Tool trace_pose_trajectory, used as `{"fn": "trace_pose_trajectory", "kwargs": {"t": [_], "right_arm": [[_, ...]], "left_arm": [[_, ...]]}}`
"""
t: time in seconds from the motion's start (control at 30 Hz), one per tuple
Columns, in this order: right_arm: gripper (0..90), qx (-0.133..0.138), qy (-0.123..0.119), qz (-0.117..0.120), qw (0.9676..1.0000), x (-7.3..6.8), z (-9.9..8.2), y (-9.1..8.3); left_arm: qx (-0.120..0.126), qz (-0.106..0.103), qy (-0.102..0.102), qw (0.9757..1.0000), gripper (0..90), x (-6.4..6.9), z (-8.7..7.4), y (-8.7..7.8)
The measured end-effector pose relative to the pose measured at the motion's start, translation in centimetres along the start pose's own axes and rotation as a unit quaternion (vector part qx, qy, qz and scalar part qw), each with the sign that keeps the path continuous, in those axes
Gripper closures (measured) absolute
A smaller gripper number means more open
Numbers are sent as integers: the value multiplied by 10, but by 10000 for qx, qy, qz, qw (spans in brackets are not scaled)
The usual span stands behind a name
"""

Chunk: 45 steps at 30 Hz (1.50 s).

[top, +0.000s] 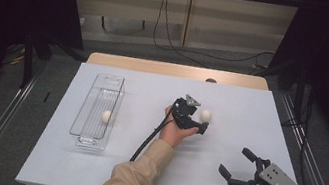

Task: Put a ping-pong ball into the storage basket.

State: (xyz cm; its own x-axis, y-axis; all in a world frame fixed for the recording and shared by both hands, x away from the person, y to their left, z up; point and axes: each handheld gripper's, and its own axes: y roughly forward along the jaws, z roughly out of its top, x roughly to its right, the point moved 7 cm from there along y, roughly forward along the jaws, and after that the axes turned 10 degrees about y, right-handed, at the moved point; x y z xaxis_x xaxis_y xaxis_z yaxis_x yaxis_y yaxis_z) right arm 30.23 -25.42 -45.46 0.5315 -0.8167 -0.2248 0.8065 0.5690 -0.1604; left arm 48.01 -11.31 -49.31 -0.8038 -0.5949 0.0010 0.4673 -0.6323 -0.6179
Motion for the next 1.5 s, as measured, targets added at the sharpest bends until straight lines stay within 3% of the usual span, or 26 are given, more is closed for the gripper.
{"fn": "trace_pose_trajectory", "kwargs": {"t": [1.5], "right_arm": [[29, 23, -15, 28, 10000, -1, 1, -1]], "left_arm": [[-61, 27, 50, 10000, 98, 3, 10, 20]]}}
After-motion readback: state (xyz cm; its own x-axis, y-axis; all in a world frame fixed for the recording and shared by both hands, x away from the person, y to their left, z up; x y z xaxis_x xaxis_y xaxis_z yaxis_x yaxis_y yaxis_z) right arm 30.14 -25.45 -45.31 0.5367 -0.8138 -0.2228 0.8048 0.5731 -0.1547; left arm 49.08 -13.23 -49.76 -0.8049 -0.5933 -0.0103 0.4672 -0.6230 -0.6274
